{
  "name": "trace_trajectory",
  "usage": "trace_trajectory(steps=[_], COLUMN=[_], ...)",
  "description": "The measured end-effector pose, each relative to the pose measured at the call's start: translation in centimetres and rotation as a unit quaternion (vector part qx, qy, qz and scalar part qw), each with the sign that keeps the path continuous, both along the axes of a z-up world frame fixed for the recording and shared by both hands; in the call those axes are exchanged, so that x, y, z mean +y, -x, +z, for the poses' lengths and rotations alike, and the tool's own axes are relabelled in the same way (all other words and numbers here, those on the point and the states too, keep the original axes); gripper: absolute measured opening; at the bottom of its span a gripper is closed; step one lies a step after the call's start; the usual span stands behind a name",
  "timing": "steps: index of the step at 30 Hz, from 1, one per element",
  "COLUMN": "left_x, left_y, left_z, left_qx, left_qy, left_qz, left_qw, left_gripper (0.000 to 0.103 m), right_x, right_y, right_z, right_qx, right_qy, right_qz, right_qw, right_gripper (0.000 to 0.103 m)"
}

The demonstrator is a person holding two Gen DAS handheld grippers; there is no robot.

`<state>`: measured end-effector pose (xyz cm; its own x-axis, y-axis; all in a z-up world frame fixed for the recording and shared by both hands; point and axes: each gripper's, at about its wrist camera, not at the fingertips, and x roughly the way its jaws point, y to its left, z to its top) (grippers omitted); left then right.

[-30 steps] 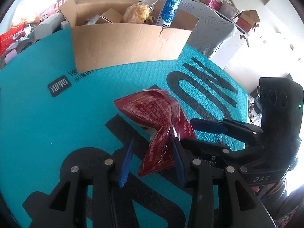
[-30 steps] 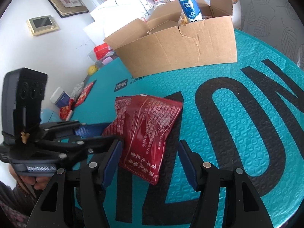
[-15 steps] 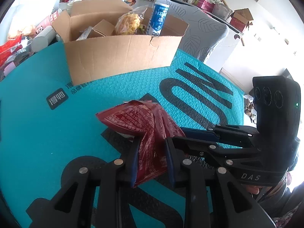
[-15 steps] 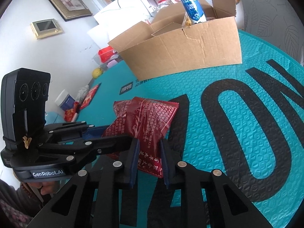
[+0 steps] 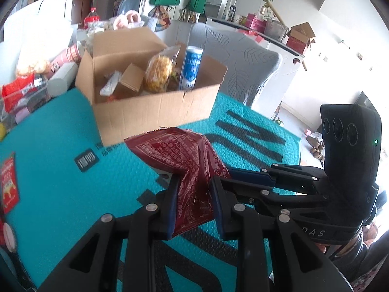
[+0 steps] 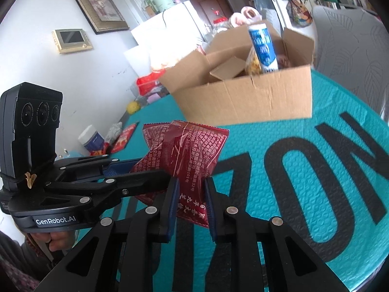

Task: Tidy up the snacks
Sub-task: 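Lift and carry the red packet with both tools over the box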

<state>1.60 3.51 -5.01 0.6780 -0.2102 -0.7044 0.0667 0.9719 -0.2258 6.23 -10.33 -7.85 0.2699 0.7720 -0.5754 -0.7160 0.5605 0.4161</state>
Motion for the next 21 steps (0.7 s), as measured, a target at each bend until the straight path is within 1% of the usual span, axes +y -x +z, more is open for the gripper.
trace_trajectory(steps=[6, 14, 21], left_x=[-0.2, 0.1, 0.9], left_y=[-0.8, -2.5, -4.8], left_z=[3.2, 7.6, 10.3], left_qx=[-0.046, -0.097, -0.131], left_qy=[-0.011, -0.023, -0.036], left_qz=[0.001, 0.001, 0.001], left_qw=[0.9989, 0.9950, 0.9907], left_gripper=[0.025, 0.025, 0.025], right_x=[0.3, 0.6, 1.6], right_y=[-0.5, -1.6, -4.0], right_z=[3.5, 8.4, 11.3], right_qx=[-0.052, -0.117, -0.152], right_qy=[-0.007, -0.017, -0.026], right_qz=[-0.002, -0.008, -0.013], right_qw=[0.999, 0.993, 0.988], right_gripper=[0.021, 0.021, 0.021])
